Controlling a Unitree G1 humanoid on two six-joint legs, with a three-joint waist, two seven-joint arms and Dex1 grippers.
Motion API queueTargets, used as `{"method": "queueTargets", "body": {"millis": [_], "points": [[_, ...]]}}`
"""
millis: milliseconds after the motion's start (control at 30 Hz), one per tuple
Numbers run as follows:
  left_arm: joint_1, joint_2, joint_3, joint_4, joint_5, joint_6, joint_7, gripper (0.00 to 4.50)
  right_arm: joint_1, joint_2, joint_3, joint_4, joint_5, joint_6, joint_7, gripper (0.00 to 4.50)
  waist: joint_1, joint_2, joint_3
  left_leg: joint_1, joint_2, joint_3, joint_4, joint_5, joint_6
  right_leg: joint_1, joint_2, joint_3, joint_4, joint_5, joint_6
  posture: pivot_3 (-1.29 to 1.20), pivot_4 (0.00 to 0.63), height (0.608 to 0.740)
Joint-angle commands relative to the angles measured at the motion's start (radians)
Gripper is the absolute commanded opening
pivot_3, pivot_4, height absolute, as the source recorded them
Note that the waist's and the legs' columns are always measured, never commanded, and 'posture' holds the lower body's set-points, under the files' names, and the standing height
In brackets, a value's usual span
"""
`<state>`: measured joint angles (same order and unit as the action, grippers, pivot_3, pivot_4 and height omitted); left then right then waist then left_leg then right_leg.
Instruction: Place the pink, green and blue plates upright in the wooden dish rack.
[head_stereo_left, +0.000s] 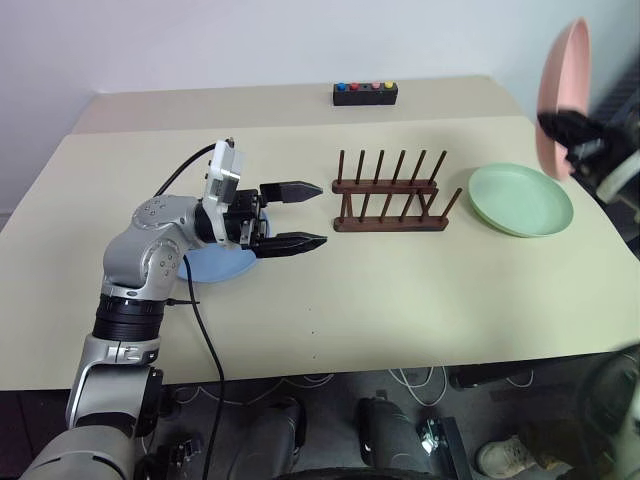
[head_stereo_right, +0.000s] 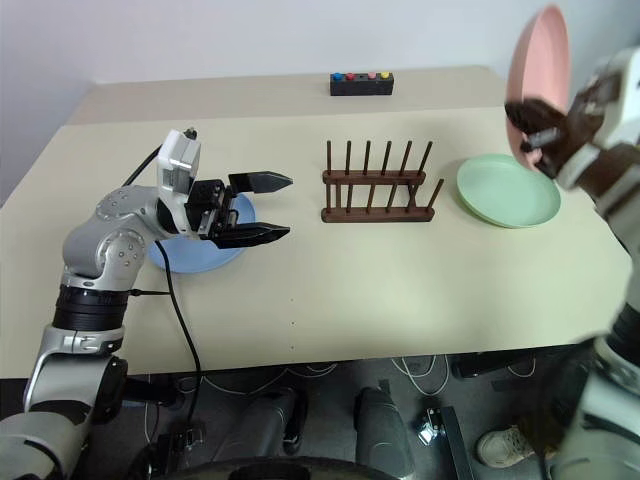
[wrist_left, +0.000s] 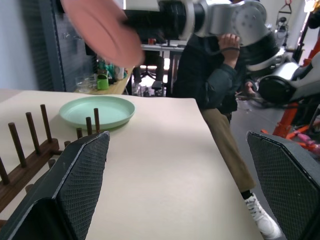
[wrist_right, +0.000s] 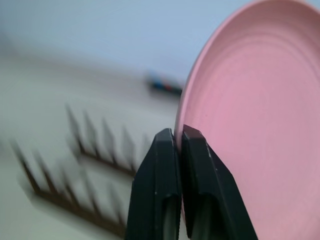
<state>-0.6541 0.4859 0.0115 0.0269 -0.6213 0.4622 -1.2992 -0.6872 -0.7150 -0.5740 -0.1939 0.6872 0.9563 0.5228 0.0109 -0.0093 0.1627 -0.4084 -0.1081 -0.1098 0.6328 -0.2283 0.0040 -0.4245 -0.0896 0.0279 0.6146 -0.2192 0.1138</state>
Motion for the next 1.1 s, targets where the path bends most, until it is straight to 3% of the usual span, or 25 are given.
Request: {"method": "queueTargets", "body": {"millis": [33,267,467,1100], "points": [[-0.008,-0.008,0.014,-0.015,0.010,-0.046,0.027,4.50,-0.116,0.065,-0.090,0.122,0.144,-0.025,-0.014,0.03,0.003,0.000,0.000,0.000,0.000,-0.001,0.000,0.000,0.000,0.000,0.000,-0.001,0.000,0.000,0.000,0.00,0.150,0.740],[0.004,-0.010,0.023,-0.035,0.001,-0.052,0.067,4.50,-0.212,0.131,-0.132,0.344,0.291,-0.057,0.010,0.03,-0.001,0.001,0.000,0.000,-0.001,-0.001,-0.001,0.000,0.000,-0.001,0.000,-0.001,0.001,0.001,-0.001,0.00,0.150,0.740],[0.052,0.014,0.037,-0.091,-0.018,-0.033,0.094,4.50,-0.171,0.102,-0.041,0.449,0.376,0.044,0.251,0.03,-0.023,0.001,0.000,0.000,0.000,0.000,-0.002,0.000,0.000,-0.002,0.001,0.000,0.002,0.001,-0.001,0.00,0.150,0.740],[0.070,0.020,0.030,-0.127,-0.028,-0.009,0.113,4.50,-0.185,-0.012,0.081,0.671,0.235,-0.028,0.429,0.03,-0.023,0.002,0.000,0.000,-0.001,0.000,-0.001,0.000,0.000,-0.002,0.001,0.000,0.003,0.001,-0.001,0.00,0.150,0.740]]}}
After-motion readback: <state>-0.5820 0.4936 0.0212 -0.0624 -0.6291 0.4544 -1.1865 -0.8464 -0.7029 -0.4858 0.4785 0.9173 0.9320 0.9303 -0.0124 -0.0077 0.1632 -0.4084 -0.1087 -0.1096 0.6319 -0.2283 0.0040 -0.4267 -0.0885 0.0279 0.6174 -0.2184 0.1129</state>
